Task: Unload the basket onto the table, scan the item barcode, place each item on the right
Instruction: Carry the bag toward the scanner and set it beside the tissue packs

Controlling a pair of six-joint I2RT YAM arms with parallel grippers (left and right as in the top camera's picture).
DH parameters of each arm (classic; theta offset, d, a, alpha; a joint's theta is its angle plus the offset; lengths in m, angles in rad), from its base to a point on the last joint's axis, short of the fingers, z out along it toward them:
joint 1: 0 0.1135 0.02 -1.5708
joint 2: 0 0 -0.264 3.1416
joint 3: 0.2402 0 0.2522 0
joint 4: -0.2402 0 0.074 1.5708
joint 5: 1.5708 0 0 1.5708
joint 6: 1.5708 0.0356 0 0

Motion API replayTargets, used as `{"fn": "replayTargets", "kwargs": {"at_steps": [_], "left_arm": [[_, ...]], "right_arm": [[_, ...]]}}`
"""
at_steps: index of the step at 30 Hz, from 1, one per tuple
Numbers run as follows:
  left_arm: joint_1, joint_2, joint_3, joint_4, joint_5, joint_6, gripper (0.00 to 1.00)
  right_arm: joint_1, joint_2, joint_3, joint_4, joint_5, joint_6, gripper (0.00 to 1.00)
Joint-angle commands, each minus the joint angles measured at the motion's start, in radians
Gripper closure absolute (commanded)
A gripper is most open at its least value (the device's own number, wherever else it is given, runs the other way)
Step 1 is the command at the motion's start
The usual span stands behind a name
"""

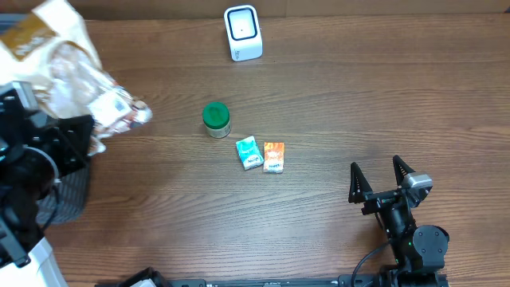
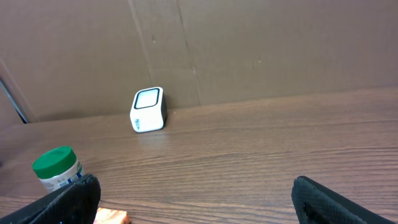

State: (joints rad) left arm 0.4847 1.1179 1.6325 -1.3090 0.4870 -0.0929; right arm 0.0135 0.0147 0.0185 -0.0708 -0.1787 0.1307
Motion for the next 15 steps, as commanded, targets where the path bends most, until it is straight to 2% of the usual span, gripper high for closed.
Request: {"fn": "replayTargets", "kwargs": {"at_steps": [1, 8, 15], "left_arm": [[-0.052, 0.006, -0.043, 0.0, 0.027, 0.074, 0.96], [-0.127, 0.036, -0.213, 0.006, 0.026, 0.187, 0.96], [-0.208, 0.092, -0.443, 0.098, 0.027, 0.191, 0.95]], "right_arm": [[-0.003, -0.011, -0.011, 0.005, 0.005, -0.005, 0.0], [-0.003, -0.011, -0.011, 0.005, 0.005, -0.005, 0.0], [-0.003, -0.011, -0.011, 0.005, 0.005, -0.005, 0.0]]}}
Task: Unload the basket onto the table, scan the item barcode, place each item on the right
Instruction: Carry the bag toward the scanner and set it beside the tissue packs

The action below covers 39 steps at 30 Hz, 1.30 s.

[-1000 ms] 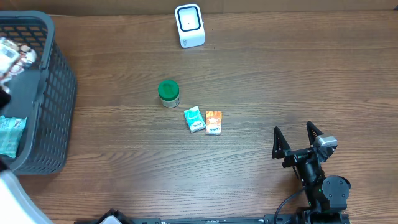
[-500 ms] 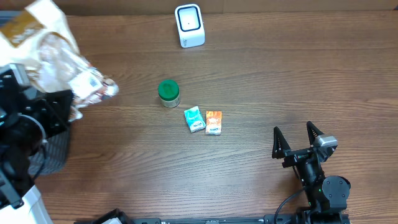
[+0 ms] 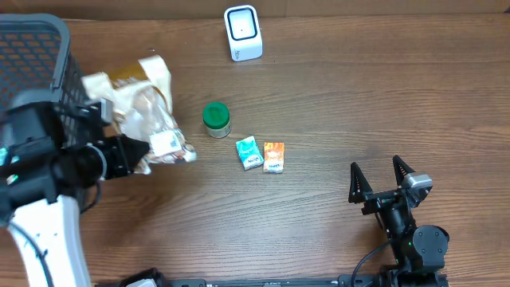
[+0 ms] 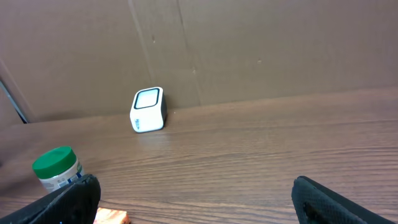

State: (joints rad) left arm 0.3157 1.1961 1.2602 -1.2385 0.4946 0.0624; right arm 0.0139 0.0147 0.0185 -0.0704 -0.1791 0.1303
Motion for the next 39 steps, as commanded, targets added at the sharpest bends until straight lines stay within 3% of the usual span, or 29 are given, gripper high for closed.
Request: {"fn": "replayTargets", "kwargs": {"at_steps": [1, 4, 11, 22, 23, 31, 33, 39], "left_arm": [[-0.06, 0.021, -0.103, 0.051, 0.019, 0.035, 0.96], [-0.127, 0.037, -0.183, 0.129, 0.014, 0.017, 0.96], [-0.312, 0.094, -0.312, 0.295, -0.124, -0.164, 0.96], [-0.553, 0.239, -0.349, 0.39, -0.244, -0.313, 0.96], [-0.566, 0.244, -0.349, 0.393, -0.252, -0.328, 0.93], [-0.58, 0.248, -0.336, 0.363, -0.265, -0.362, 0.41], [-0.58, 0.247, -0.302, 0.334, -0.265, -0.362, 0.34], [-0.578, 0.222, -0.048, 0.187, -0.32, -0.346, 0.29]], "right_arm": [[-0.003, -0.011, -0.011, 0.005, 0.005, -0.004, 0.0], [-0.003, -0.011, -0.011, 0.005, 0.005, -0.004, 0.0], [-0.003, -0.011, -0.011, 0.005, 0.005, -0.004, 0.0], [-0.003, -0.011, -0.011, 0.005, 0.005, -0.005, 0.0], [-0.003, -0.011, -0.011, 0.005, 0.005, -0.004, 0.0], [-0.003, -0.011, -0.011, 0.005, 0.005, -0.004, 0.0], [-0.003, -0.011, -0.011, 0.005, 0.005, -0.004, 0.0], [-0.003, -0.011, -0.011, 0.005, 0.005, -0.004, 0.0]]}}
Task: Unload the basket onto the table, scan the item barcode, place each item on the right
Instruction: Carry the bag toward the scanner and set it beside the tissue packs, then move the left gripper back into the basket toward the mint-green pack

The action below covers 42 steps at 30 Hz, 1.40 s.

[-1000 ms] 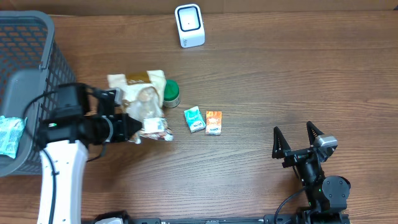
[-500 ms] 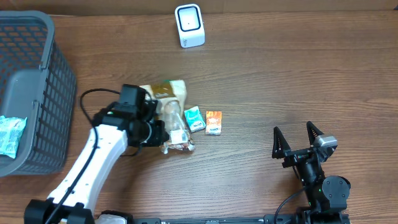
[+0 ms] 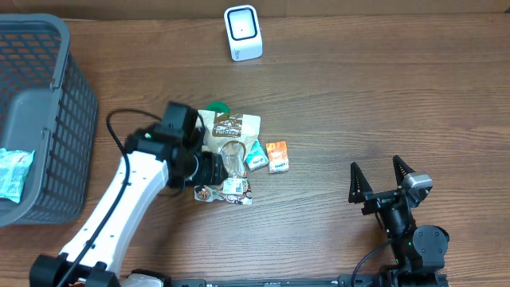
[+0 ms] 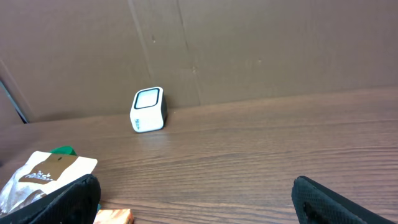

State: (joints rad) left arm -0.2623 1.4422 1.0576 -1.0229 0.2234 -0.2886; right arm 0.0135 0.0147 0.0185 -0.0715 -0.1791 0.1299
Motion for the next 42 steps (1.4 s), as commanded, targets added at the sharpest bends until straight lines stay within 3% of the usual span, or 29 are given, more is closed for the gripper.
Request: {"fn": "replayTargets", "kwargs": {"at_steps": [1, 3, 6, 11, 16, 20, 27, 37, 42], "left_arm": [[0.0, -0.031, 0.21, -0.056, -0.074, 0.005, 0.28], [0.002, -0.042, 0.348, -0.119, -0.14, 0.005, 0.21], [0.012, -0.046, 0.541, -0.195, -0.251, 0.006, 0.0], [0.128, -0.046, 0.799, -0.285, -0.404, 0.02, 0.0], [0.395, -0.048, 0.906, -0.328, -0.445, -0.013, 0.0], [0.641, -0.049, 0.903, -0.33, -0.438, -0.12, 0.0], [0.928, -0.036, 0.846, -0.289, -0.434, -0.148, 0.0], [0.996, -0.014, 0.585, -0.108, -0.467, -0.143, 0.0], [0.997, 0.014, 0.476, 0.018, -0.459, -0.04, 0.0]], "right_arm": [[-0.003, -0.011, -0.011, 0.006, 0.005, -0.004, 0.0], [-0.003, -0.011, -0.011, 0.006, 0.005, -0.004, 0.0], [-0.003, -0.011, -0.011, 0.006, 0.005, -0.004, 0.0], [-0.003, -0.011, -0.011, 0.006, 0.005, -0.004, 0.0], [-0.003, -0.011, -0.011, 0.006, 0.005, -0.004, 0.0], [-0.003, -0.011, -0.011, 0.006, 0.005, -0.004, 0.0], [-0.003, -0.011, -0.011, 0.006, 0.005, -0.004, 0.0], [-0.003, -0.011, -0.011, 0.006, 0.005, -0.004, 0.0], [-0.003, -0.011, -0.011, 0.006, 0.005, -0.004, 0.0]]}}
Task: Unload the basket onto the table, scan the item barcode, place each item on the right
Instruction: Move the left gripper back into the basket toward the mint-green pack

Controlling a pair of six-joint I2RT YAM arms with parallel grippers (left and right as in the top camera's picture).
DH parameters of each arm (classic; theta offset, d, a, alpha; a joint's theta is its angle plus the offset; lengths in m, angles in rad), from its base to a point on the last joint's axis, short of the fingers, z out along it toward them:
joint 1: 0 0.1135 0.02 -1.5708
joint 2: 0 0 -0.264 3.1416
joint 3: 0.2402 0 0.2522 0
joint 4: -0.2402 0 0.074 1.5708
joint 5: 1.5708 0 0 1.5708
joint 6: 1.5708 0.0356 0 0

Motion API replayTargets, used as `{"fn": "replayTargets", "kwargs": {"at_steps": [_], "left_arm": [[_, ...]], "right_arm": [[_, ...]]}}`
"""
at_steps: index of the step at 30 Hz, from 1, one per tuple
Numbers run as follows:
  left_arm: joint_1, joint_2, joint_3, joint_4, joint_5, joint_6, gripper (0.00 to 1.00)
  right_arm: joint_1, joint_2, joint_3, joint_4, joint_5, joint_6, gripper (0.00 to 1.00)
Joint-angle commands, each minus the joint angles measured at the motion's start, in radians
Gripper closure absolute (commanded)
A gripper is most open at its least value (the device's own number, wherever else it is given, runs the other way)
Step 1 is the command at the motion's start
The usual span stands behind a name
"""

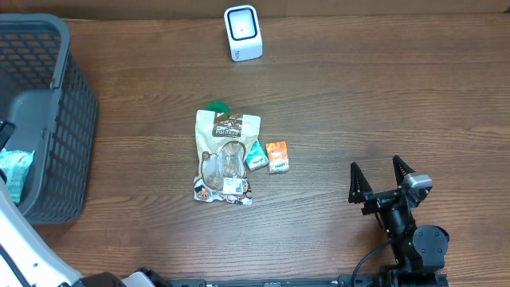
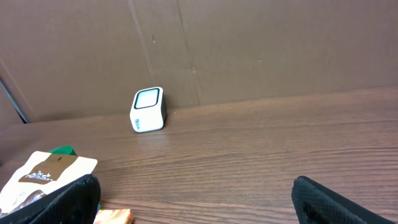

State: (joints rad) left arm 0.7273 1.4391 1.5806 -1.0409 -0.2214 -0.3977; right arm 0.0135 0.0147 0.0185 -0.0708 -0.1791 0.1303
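Note:
A brown and clear snack bag (image 1: 225, 157) lies flat in the middle of the table, also at the lower left of the right wrist view (image 2: 43, 171). It covers most of a green-lidded jar (image 1: 217, 108). Right of it lie a teal packet (image 1: 256, 156) and an orange packet (image 1: 276, 156). The white scanner (image 1: 242, 33) stands at the far edge, its window up (image 2: 148, 109). My right gripper (image 1: 381, 177) stands open near the front right, nothing between its fingers (image 2: 81, 196). Only a white part of the left arm (image 1: 16, 247) shows; its gripper is out of view.
A grey mesh basket (image 1: 76, 88) stands at the left edge with a teal packet (image 1: 14, 171) in it. A brown cardboard wall (image 2: 249, 43) rises behind the scanner.
The left arm, which reached over the snack bag at the table's middle, is now back at the left edge. The bag lies alone on the table. My right gripper has not moved.
The left gripper held the snack bag at the far left, then closer to the green-lidded jar. Then the bag was down beside the packets, over the jar, with the arm still on it. Now the arm is away and the bag rests there.

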Motion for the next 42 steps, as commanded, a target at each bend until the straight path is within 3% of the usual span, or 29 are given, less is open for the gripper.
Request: {"fn": "replayTargets", "kwargs": {"at_steps": [1, 18, 23, 28, 32, 42], "left_arm": [[0.007, 0.026, -0.059, 0.051, -0.014, 0.088, 0.0], [0.015, 0.252, -0.071, 0.151, -0.025, 0.489, 0.0], [0.019, 0.328, -0.071, 0.167, -0.026, 0.574, 0.14], [0.023, 0.392, -0.073, 0.155, -0.033, 0.597, 0.15], [0.04, 0.441, -0.075, 0.168, -0.046, 0.6, 0.07], [0.095, 0.521, -0.075, 0.194, -0.04, 0.604, 0.13]], "right_arm": [[-0.003, -0.011, -0.011, 0.005, 0.005, -0.004, 0.0], [-0.003, -0.011, -0.011, 0.005, 0.005, -0.004, 0.0], [-0.003, -0.011, -0.011, 0.005, 0.005, -0.004, 0.0], [-0.003, -0.011, -0.011, 0.005, 0.005, -0.004, 0.0], [-0.003, -0.011, -0.011, 0.005, 0.005, -0.004, 0.0], [-0.003, -0.011, -0.011, 0.005, 0.005, -0.004, 0.0]]}}
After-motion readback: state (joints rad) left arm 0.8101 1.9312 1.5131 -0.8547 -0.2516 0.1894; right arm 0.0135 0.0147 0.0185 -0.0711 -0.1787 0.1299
